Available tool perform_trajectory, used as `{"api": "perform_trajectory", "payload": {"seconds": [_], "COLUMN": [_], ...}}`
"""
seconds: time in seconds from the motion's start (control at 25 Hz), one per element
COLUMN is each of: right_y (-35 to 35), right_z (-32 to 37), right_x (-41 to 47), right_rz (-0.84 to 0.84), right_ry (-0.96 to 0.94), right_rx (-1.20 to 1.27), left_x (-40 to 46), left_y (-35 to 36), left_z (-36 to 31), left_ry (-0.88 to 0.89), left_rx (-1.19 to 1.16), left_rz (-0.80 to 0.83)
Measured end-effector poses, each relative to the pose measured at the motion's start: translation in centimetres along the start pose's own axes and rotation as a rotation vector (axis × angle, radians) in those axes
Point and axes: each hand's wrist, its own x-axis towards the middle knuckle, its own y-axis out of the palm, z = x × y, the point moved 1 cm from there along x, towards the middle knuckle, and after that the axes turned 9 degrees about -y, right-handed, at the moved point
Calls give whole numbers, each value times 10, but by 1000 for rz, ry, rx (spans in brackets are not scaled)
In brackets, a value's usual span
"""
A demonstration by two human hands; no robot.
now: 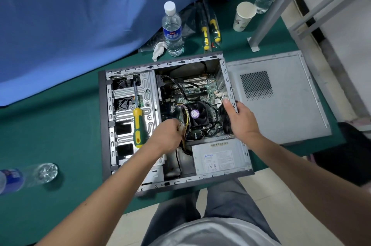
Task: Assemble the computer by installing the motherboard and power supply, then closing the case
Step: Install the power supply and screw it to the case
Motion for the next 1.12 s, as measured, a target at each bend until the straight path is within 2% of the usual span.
{"api": "perform_trajectory", "payload": {"seconds": [0.08,0.16,0.24,0.28,0.36,0.4,0.44,0.52,0.56,0.64,0.72,0.96,1.12], "right_y": [-1,-2,-4,-4,4,12,22,42,49,56,58,60,43], "right_z": [3,8,15,21,38,50,62,77,79,74,67,68,61], "right_x": [0,-3,-11,-15,-19,-19,-16,-7,-3,2,3,1,-10], "right_rz": [-44,-169,-295,-306,-153,-36,68,233,277,259,249,353,436], "right_ry": [-35,-122,-329,-480,-699,-709,-655,-408,-285,-158,-106,-29,22], "right_rx": [-2,-85,-306,-387,-395,-362,-342,-315,-271,-147,-43,64,411], "left_x": [0,-1,0,1,5,7,8,10,9,9,11,11,11], "left_y": [4,10,15,15,15,15,16,19,21,24,26,31,31], "left_z": [-1,3,8,8,6,6,5,6,6,8,10,16,17], "left_ry": [9,-61,-159,-187,-210,-216,-218,-232,-230,-226,-220,-208,-184], "left_rx": [-56,-274,-462,-501,-527,-532,-541,-561,-555,-546,-556,-571,-562], "left_rz": [27,119,170,184,194,191,198,200,196,176,153,143,102]}}
